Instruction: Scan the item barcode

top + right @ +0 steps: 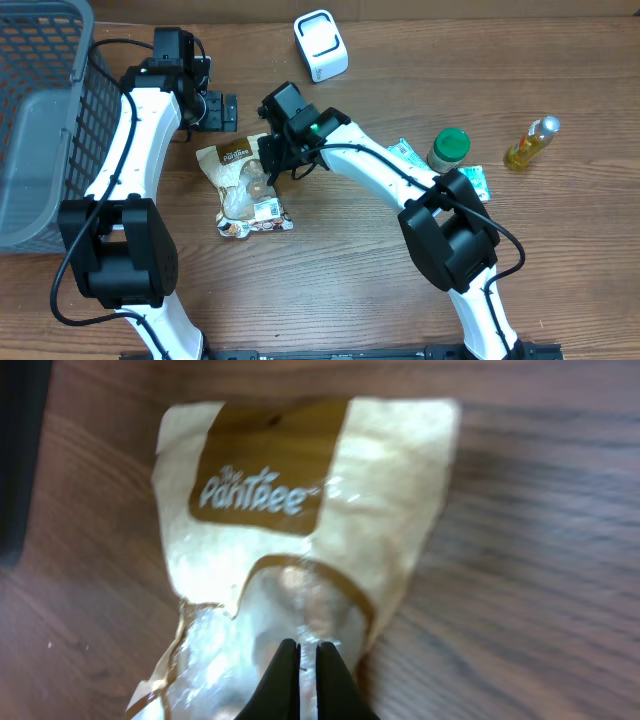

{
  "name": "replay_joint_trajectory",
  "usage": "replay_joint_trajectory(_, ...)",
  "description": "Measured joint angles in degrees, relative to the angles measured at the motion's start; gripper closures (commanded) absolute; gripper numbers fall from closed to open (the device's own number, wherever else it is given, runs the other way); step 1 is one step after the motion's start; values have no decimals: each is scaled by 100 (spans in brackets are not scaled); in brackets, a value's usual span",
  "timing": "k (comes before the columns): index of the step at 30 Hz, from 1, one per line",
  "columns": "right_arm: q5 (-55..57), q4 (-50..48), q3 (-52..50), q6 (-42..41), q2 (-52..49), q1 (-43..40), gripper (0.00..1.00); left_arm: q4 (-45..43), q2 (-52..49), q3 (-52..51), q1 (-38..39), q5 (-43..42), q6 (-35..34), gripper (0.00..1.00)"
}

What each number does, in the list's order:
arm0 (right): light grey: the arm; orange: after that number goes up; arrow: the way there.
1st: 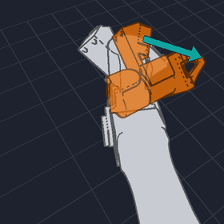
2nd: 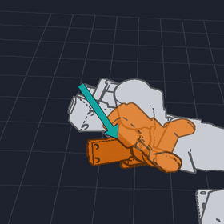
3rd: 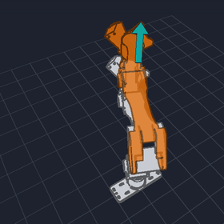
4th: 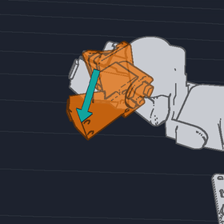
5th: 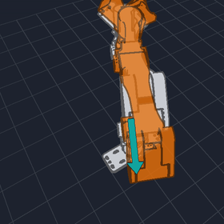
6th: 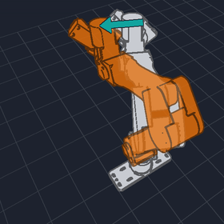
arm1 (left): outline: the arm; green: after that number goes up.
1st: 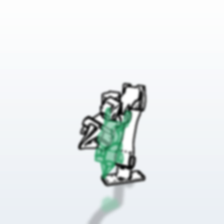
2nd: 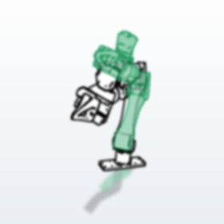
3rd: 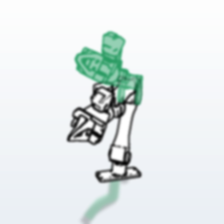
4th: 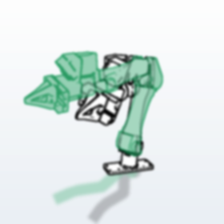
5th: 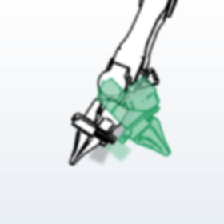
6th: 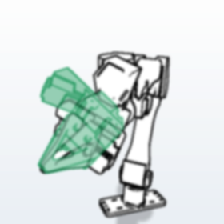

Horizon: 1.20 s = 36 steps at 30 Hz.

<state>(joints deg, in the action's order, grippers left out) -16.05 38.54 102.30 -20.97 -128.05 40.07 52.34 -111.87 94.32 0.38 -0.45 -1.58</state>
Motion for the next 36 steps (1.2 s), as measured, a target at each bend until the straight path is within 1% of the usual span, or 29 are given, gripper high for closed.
replay_joint_trajectory(6, 48, -52, 0, -52, 4, 2, 96, 0, 0, 0, 0, -35, 0, 1)
replay_joint_trajectory(13, -35, -492, 0, -157, -177, 210, 96, 0, 0, 0, 0, -42, 0, 0)
replay_joint_trajectory(21, 59, -455, -33, -387, -435, 278, 96, -2, 0, 0, 0, -42, 0, 0)
replay_joint_trajectory(28, 514, 409, 28, -439, -391, 168, 96, -2, 0, 0, 0, -42, 0, 0)
replay_joint_trajectory(33, 643, 1082, 46, -452, -302, -188, 91, 0, 0, 0, 0, -42, 2, 0)
replay_joint_trajectory(36, 728, 1440, 44, -450, -219, -450, 85, -2, 0, 0, 0, -42, 0, 0)
